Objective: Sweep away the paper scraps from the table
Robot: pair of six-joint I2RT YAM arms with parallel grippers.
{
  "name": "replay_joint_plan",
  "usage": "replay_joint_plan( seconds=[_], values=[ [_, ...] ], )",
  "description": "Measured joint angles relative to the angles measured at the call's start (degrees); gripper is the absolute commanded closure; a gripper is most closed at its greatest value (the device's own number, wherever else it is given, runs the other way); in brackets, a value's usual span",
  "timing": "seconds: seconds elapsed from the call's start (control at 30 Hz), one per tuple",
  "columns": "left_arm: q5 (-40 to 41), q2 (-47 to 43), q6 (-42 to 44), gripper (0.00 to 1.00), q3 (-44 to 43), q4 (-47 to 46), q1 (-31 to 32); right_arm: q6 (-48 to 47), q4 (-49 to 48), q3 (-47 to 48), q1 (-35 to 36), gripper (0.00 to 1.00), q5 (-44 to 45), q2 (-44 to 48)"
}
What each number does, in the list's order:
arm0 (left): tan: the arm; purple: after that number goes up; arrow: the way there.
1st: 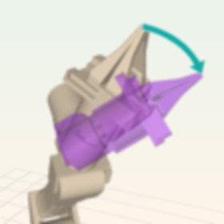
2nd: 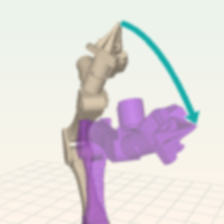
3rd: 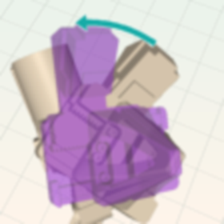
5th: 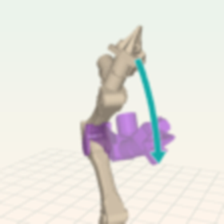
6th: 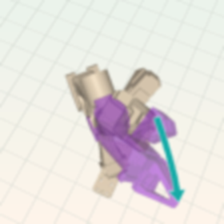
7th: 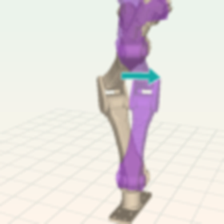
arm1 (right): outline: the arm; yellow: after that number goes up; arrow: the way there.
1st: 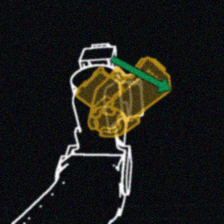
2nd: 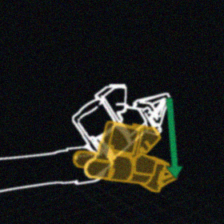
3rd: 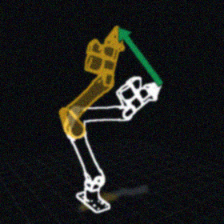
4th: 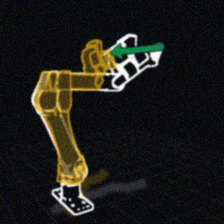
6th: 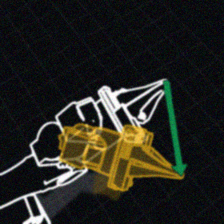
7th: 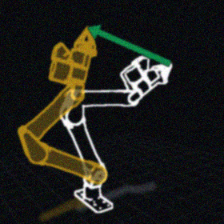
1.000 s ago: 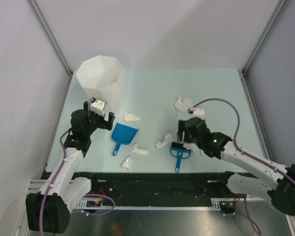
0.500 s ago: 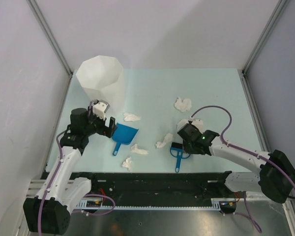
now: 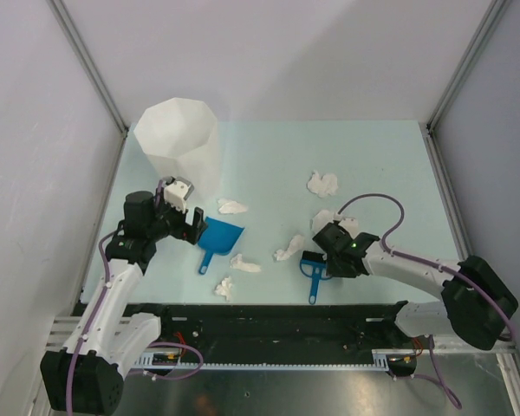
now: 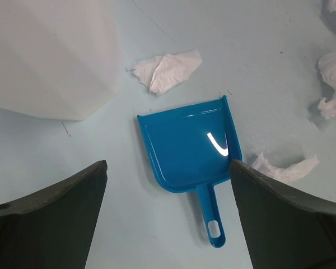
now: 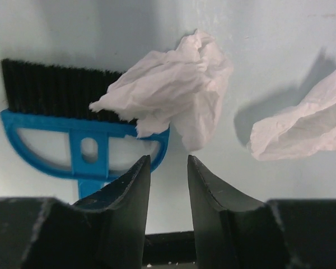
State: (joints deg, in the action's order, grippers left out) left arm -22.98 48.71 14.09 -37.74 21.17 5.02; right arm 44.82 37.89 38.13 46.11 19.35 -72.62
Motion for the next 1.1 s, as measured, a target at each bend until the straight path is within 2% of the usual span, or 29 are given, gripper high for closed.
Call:
replay_joint_plan(
  seconds=[0.17,0.2,0.23,0.3,0.57,0.73,0.87,1.1],
  values=[
    [-0.2,0.0,0.0,0.05,0.0,0.0,0.0,-0.6,-3.8,-0.5,-2.3,0.74,-0.3,-4.1],
    [-0.2,0.0,0.0,0.05,0.0,0.0,0.0,-0.9,-4.5,-0.3,-2.5,0.79,-0.3,-4.6],
    [-0.2,0.0,0.0,0.05,0.0,0.0,0.0,-1.2,-5.2,-0.1,-2.6,0.88,-0.3,-5.2],
    [-0.2,0.0,0.0,0.05,0.0,0.0,0.0,-1.8,-6.2,0.6,-2.4,1.00,-0.3,-6.3],
    [-0.5,-0.5,0.0,0.10,-0.3,1.0,0.0,-3.4,-7.6,0.0,0.6,1.00,-0.2,-5.0],
    [-3.2,-0.4,0.0,0.12,-2.8,2.7,0.4,-8.0,-6.3,-1.5,1.3,1.00,-0.7,3.1],
    [-5.7,-0.2,0.0,0.12,-6.0,3.5,2.1,-14.0,-9.3,-1.5,1.1,1.00,-1.4,11.5],
    [-9.6,2.4,-0.9,0.03,-11.4,4.3,8.9,-28.4,-14.6,1.9,0.5,1.00,-4.5,14.0]
  ],
)
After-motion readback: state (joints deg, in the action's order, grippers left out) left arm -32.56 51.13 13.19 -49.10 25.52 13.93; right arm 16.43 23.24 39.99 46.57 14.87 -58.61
